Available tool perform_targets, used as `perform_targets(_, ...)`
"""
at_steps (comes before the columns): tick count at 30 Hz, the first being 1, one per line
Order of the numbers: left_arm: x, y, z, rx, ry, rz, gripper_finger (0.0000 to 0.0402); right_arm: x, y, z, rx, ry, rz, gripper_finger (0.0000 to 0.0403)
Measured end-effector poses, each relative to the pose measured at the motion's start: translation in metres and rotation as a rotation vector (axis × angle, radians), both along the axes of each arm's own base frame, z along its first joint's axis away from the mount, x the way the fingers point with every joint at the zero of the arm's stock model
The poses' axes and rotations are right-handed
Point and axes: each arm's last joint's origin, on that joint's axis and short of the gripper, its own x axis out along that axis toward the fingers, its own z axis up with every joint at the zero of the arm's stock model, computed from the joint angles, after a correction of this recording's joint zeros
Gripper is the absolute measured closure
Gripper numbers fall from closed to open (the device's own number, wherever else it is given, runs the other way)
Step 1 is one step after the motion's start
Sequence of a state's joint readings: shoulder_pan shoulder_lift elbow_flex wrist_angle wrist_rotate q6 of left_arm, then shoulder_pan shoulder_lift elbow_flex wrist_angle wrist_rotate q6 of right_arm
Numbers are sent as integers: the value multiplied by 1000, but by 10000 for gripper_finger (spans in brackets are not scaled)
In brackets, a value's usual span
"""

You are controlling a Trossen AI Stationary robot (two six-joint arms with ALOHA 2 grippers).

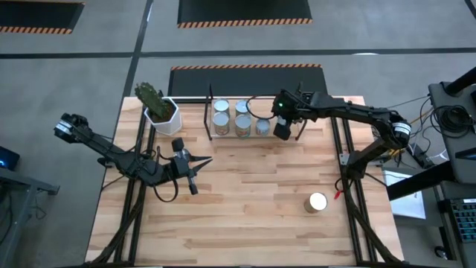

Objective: Pick and place cans onto a shelf
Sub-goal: Put the canned pineapple on the shelf

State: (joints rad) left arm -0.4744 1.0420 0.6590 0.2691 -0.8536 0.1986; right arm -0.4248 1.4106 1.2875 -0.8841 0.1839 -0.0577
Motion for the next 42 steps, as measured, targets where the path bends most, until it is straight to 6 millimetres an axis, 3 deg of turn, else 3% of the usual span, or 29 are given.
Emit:
perform_targets(7,0,0,0,-14,-5,1,388,-2,52,35,-76,-134,93,49)
perform_targets(12,0,0,0,-67,-26,5,388,-12,102,44,-187,-212,171,49)
perform_targets(18,0,0,-3,-178,-46,18,388,-26,148,35,-234,-407,291,49)
perform_targets(26,-3,1,-15,-360,-28,61,388,-47,182,8,-163,-524,381,49)
perform_targets(35,-6,3,-26,-569,-19,117,388,-66,215,2,86,-439,338,49)
perform_targets(42,-5,2,-25,-583,-28,101,388,-68,238,4,411,-135,107,49)
